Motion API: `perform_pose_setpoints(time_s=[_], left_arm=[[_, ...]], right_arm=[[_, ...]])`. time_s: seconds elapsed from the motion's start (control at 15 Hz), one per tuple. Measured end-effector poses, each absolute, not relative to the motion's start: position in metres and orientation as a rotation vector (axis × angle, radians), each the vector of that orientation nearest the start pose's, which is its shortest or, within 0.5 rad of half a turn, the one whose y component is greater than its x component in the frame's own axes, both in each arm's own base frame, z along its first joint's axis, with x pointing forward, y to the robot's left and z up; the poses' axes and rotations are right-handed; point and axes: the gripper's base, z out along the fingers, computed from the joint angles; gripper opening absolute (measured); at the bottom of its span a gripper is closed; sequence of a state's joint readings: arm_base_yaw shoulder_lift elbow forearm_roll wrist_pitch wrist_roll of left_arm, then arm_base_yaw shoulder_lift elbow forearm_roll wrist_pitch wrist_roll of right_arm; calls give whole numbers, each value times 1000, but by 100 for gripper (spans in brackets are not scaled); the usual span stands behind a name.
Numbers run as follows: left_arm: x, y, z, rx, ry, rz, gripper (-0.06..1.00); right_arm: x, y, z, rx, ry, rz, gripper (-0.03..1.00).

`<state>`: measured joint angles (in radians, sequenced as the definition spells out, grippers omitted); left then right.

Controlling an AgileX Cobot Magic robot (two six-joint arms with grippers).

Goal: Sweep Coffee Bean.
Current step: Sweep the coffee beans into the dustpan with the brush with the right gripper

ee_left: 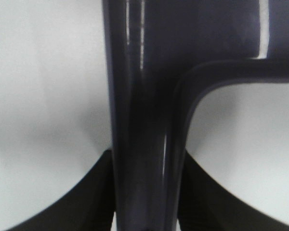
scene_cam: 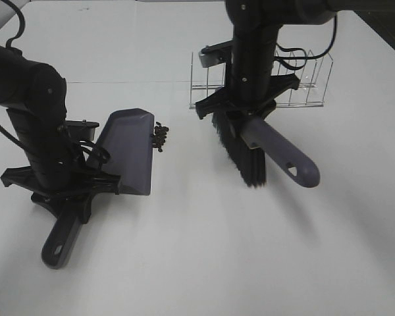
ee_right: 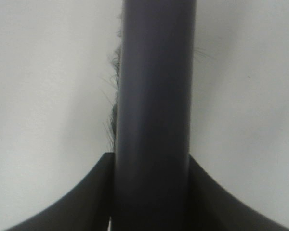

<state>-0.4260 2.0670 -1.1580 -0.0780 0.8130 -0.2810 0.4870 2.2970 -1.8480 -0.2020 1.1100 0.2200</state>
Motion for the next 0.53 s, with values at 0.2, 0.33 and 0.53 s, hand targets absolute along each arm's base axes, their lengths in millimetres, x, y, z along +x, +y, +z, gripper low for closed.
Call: perform_pose_setpoints(time_s=[0.2, 0.33, 0.53], left_arm=[[316, -149, 94, 159, 3216, -49, 32], [316, -149, 94, 164, 3216, -49, 32], [316, -149, 94, 163, 3215, -51, 32]], right_arm=[[425, 253, 140, -638, 2918, -218, 28], [423, 286, 132, -718, 2877, -160, 28], [412, 322, 134, -784, 2839, -22, 28]])
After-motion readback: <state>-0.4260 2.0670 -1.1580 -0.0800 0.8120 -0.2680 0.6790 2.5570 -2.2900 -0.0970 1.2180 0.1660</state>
